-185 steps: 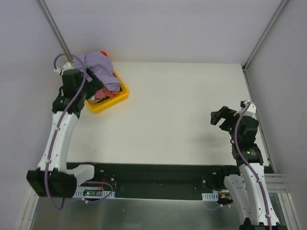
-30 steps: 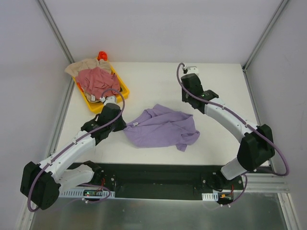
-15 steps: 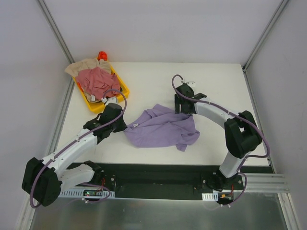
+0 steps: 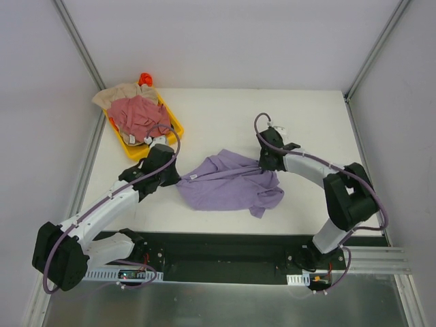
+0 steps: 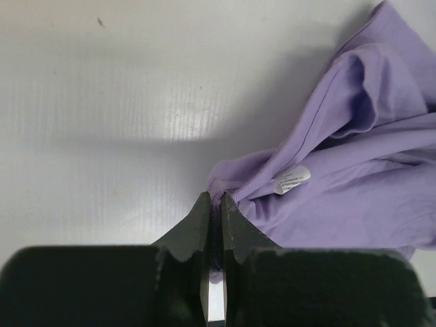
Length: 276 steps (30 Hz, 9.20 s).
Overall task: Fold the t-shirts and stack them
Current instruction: Move the tshirt to the center of the board, then flatten out the tshirt
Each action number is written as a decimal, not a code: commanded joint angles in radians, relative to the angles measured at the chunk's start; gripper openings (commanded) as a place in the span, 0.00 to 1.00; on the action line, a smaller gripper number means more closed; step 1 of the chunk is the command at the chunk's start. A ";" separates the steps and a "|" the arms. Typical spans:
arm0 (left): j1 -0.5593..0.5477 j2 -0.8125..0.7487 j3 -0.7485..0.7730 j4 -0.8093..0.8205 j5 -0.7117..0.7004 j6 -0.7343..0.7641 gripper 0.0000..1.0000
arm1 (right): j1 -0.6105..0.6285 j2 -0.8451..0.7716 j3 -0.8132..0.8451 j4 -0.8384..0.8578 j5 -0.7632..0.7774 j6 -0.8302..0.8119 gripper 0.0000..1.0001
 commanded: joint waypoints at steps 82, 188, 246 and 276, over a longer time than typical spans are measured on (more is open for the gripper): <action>0.026 0.543 0.300 -0.006 0.396 -0.007 0.59 | -0.313 -0.894 -0.420 -0.057 0.013 -0.118 0.96; 0.055 -0.296 0.210 -0.386 -0.524 -0.235 0.00 | -0.336 -0.003 0.106 -0.045 -0.854 -1.515 0.88; 0.156 0.674 1.815 -0.116 -0.193 0.427 0.00 | -0.377 -0.416 0.714 -0.061 -0.184 -1.289 0.00; 0.181 0.105 0.275 0.246 0.161 0.197 0.00 | -0.393 -0.664 -0.168 0.196 -0.486 -1.471 0.08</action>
